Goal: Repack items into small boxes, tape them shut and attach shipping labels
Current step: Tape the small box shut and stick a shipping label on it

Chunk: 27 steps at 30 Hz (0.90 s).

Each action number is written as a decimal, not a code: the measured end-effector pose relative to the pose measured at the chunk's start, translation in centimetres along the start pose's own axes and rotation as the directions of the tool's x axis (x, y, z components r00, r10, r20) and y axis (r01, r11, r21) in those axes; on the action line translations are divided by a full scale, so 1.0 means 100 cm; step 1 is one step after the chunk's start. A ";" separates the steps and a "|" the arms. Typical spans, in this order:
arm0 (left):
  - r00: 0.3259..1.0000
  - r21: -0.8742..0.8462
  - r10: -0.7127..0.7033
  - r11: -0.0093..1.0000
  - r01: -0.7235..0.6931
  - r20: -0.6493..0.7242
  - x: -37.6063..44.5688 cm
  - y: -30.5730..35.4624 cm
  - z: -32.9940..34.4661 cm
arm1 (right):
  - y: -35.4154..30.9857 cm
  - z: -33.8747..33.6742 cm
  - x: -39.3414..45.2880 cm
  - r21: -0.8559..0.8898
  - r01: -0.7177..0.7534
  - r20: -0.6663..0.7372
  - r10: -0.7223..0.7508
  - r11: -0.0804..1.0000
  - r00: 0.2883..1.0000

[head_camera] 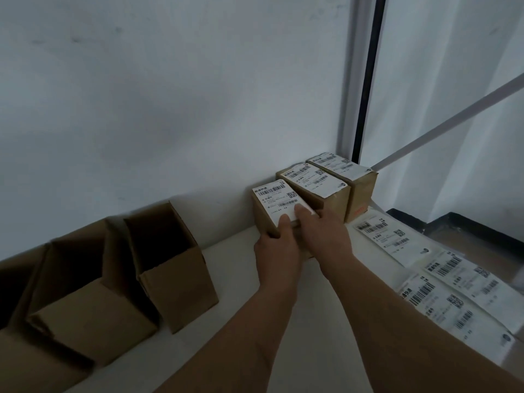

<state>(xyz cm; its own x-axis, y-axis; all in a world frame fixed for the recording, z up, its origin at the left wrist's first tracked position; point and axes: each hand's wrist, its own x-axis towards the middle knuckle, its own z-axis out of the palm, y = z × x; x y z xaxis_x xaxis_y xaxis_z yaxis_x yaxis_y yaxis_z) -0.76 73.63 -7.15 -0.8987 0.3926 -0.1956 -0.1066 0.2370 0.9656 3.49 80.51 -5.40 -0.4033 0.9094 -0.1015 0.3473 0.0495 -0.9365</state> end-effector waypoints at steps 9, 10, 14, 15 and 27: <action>0.998 0.034 -0.030 0.999 0.032 -0.048 0.005 -0.006 0.007 | 0.000 0.004 0.002 0.157 -0.078 -0.073 0.091 0.985 0.993; 0.998 0.029 -0.033 0.999 0.035 -0.044 0.007 -0.004 0.007 | -0.001 0.005 0.003 0.184 -0.081 -0.085 0.098 0.980 0.992; 0.999 -0.036 -0.040 0.999 0.041 0.005 0.013 0.000 0.012 | -0.001 0.009 0.010 0.241 -0.064 -0.141 0.101 0.968 0.985; 0.999 -0.052 -0.036 0.998 0.037 0.013 0.015 0.000 0.013 | 0.000 0.010 0.012 0.244 -0.059 -0.149 0.098 0.968 0.984; 0.985 0.476 0.157 0.862 -0.175 0.077 -0.036 -0.012 -0.065 | 0.008 0.009 -0.061 -0.279 0.111 -0.003 -0.117 0.954 0.993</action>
<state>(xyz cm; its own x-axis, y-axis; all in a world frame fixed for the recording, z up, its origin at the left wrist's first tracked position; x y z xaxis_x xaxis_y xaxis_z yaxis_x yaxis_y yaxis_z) -0.13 66.14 -6.53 -0.8687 0.4924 -0.0544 0.2674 0.5584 0.7853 5.44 74.67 -5.81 -0.4382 0.8988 0.0095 0.5230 0.2635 -0.8106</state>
